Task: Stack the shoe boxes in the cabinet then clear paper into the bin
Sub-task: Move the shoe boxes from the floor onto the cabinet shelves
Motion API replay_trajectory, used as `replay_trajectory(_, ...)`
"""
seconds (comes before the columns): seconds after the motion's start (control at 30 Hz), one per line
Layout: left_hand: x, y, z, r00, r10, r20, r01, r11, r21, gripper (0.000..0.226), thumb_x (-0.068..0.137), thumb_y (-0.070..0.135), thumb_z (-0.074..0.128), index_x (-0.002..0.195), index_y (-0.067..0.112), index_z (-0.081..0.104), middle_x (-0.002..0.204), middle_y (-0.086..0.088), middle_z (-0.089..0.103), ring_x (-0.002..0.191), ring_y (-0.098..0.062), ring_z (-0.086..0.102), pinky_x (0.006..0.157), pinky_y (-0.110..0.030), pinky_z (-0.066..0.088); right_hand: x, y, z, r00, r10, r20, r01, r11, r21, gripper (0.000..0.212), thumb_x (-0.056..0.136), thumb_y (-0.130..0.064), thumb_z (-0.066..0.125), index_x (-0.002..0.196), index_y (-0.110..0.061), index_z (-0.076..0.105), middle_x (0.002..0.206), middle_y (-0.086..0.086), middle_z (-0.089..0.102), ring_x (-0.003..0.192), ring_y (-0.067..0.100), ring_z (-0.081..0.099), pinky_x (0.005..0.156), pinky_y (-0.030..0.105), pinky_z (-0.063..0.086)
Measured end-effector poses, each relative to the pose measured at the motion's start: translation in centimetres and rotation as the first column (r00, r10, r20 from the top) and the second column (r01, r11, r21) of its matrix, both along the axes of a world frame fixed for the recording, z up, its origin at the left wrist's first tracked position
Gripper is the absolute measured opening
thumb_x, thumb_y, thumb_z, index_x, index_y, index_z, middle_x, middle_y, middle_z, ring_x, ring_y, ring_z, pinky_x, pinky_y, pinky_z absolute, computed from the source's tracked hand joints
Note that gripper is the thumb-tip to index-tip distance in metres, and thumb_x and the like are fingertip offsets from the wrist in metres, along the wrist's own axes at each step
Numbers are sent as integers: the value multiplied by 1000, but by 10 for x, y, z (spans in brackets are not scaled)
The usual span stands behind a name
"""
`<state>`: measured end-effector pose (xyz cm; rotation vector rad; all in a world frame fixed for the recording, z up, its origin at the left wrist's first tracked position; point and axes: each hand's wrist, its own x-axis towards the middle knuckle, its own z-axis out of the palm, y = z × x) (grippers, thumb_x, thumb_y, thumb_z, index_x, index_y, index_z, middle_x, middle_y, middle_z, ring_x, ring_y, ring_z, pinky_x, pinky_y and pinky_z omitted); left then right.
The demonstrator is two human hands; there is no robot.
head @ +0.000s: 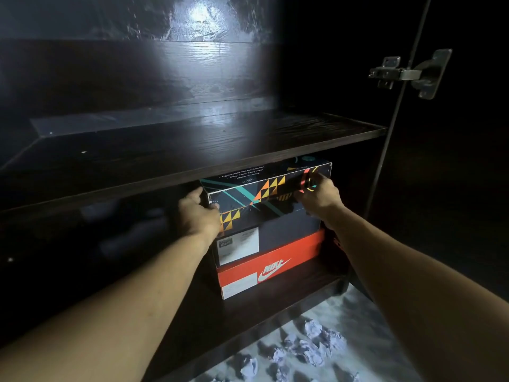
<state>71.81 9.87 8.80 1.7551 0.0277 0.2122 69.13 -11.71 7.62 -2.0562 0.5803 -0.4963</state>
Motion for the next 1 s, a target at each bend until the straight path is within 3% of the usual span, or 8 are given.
replay_trajectory(0.1,7,4,1,999,-13,36,12,999,31,58,91,-11,53,144,7,40,146,-14,44,129,-21,48,93,-11,37,-1,1,3,1000,9,-3,-10,998,-61,59,82,-16,69,136,-25,47,123,12,63,111,34,61,93,49,53)
replay_trajectory(0.2,12,7,-2,992,-58,111,41,987,154,56,93,-12,48,144,8,40,149,-11,40,123,-16,49,64,10,32,-3,0,8,996,39,-82,-53,983,-175,81,87,-19,68,151,-41,23,125,11,59,116,32,58,96,43,51)
replay_trajectory(0.27,14,9,-3,992,-47,117,17,969,246,51,95,-7,49,142,11,44,148,-10,41,132,-22,43,68,5,35,-3,2,10,983,24,-181,-76,956,-285,79,88,-26,67,148,-50,22,123,8,60,113,31,59,93,42,53)
replay_trajectory(0.4,14,11,-2,991,-7,132,-41,933,358,48,94,-1,55,140,14,49,144,-12,47,132,-29,45,99,-31,43,-1,4,11,964,-1,-266,-98,928,-359,81,87,-25,65,149,-49,18,124,11,60,107,30,61,88,44,55)
replay_trajectory(0.57,3,7,-5,994,-21,110,-30,895,445,71,89,1,62,150,18,30,139,-14,52,130,-32,44,105,-37,37,-18,-1,18,958,30,-284,-134,925,-356,78,88,-25,65,151,-41,22,121,7,55,111,30,58,91,40,53)
replay_trajectory(0.67,-14,-1,-13,998,24,56,-47,889,455,86,83,6,68,153,18,20,140,-15,49,130,-36,42,104,-43,38,-43,-8,22,961,28,-276,-130,924,-359,74,83,-23,66,147,-38,34,126,7,58,112,30,59,92,36,52)
replay_trajectory(0.8,-48,-20,-18,997,-2,-73,42,836,548,73,73,15,74,138,11,40,138,-17,45,127,-38,44,99,-49,45,-100,-22,34,949,9,-315,-121,934,-337,72,80,-27,72,145,-27,41,133,12,58,120,29,57,100,39,49)
replay_trajectory(1.0,-132,-74,1,841,-427,-332,541,669,510,33,69,22,76,95,7,62,95,-12,65,83,-28,61,66,-28,46,-227,-43,60,909,-101,-404,-66,923,-379,62,79,-41,74,135,-23,54,124,5,63,117,23,58,97,30,48)
